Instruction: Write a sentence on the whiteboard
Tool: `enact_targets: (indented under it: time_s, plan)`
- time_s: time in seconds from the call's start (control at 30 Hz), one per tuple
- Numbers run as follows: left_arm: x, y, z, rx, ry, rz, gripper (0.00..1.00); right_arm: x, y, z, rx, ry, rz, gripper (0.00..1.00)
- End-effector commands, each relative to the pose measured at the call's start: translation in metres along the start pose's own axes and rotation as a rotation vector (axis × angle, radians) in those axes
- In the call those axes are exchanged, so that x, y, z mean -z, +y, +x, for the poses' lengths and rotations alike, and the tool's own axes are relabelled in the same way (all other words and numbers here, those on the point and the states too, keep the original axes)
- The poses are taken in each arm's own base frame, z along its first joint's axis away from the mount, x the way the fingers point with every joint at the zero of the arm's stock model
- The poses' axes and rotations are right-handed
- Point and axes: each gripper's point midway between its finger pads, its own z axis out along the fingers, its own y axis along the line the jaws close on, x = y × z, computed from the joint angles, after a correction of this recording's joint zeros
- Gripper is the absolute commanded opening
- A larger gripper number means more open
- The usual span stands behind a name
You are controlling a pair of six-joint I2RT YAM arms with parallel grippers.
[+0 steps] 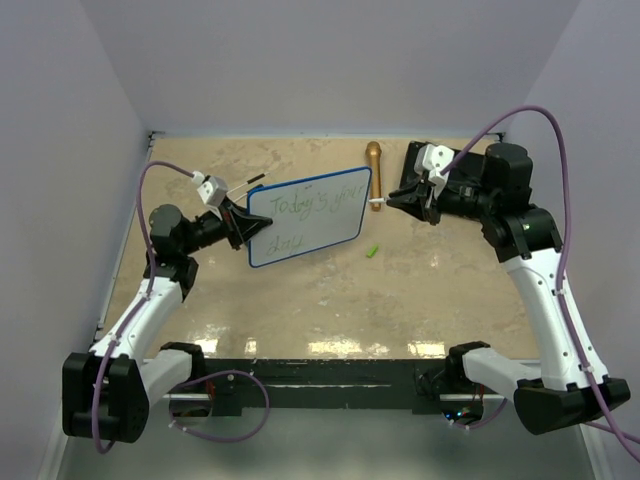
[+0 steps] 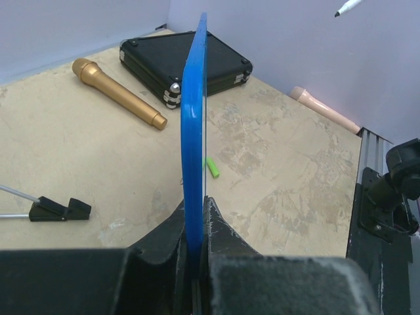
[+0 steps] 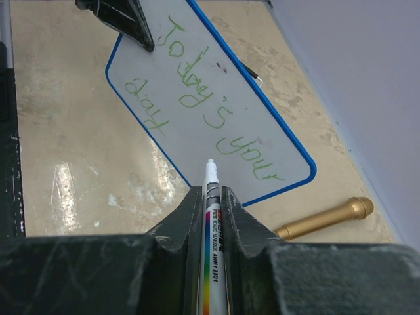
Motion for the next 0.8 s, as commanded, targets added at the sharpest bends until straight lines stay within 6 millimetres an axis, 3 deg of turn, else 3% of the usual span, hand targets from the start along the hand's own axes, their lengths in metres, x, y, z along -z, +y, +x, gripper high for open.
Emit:
enact_targets:
  time_s: [0.0, 0.77]
  plan:
    - [0.005, -0.011, -0.054, -0.156, -0.124, 0.032, 0.0, 0.002, 0.003, -0.007, 0.019, -0.032, -0.005, 0.0]
    - [0.015, -0.002, -0.062, -0.147, -0.146, 0.024, 0.0, -0.002, 0.006, 0.002, 0.004, -0.031, -0.026, 0.0]
